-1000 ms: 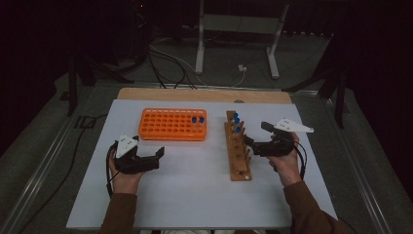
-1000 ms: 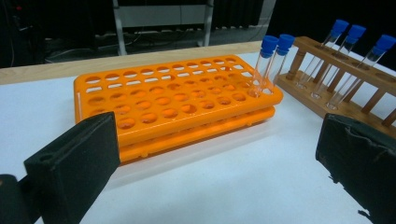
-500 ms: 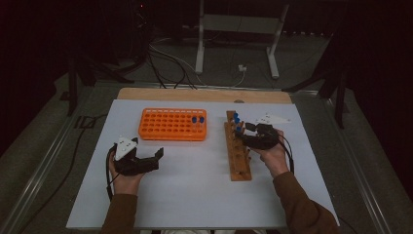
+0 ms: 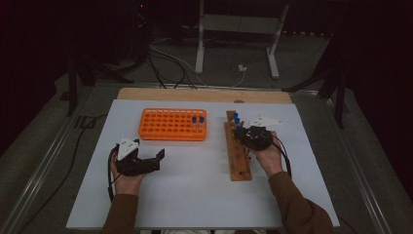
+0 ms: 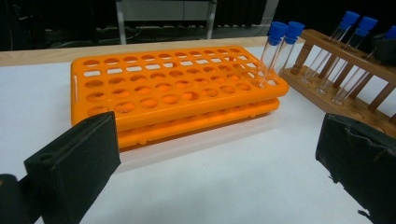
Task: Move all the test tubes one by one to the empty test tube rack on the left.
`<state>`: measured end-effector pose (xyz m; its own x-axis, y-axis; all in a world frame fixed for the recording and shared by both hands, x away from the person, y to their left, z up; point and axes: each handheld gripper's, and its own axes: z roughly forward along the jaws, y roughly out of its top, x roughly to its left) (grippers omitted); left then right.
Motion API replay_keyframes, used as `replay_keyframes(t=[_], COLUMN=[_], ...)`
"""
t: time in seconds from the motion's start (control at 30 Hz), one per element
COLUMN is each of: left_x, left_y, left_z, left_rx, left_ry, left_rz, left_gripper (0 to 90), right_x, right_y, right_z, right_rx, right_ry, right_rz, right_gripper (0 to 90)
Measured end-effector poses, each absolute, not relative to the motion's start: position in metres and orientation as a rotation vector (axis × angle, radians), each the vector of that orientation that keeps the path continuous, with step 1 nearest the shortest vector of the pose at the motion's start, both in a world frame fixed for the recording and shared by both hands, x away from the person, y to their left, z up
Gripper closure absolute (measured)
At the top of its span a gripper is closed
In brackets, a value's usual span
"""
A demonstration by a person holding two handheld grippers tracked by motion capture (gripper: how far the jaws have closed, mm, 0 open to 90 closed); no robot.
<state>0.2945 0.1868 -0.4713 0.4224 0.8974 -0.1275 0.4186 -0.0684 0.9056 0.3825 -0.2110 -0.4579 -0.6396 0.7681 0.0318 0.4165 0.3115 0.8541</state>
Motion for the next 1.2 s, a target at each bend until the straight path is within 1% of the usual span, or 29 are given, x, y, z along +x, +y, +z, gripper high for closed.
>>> replay_keyframes(t=[0.57, 1.2], left_x=[0.295, 0.295], left_y=[0.183, 0.180], left_z=[-0.473, -0.475], left_rx=[1.682, 1.697], left_ry=[1.151, 1.150], left_rz=[0.581, 0.562], left_gripper=[0.8, 0.8], right_x=[0.384, 0.382], right_y=[-0.211, -0.216], right_z=[-0.459, -0.447], right_rx=[1.090, 1.120], right_ry=[2.190, 2.172], right_rz=[1.262, 1.324], right_gripper=[76.8, 76.7])
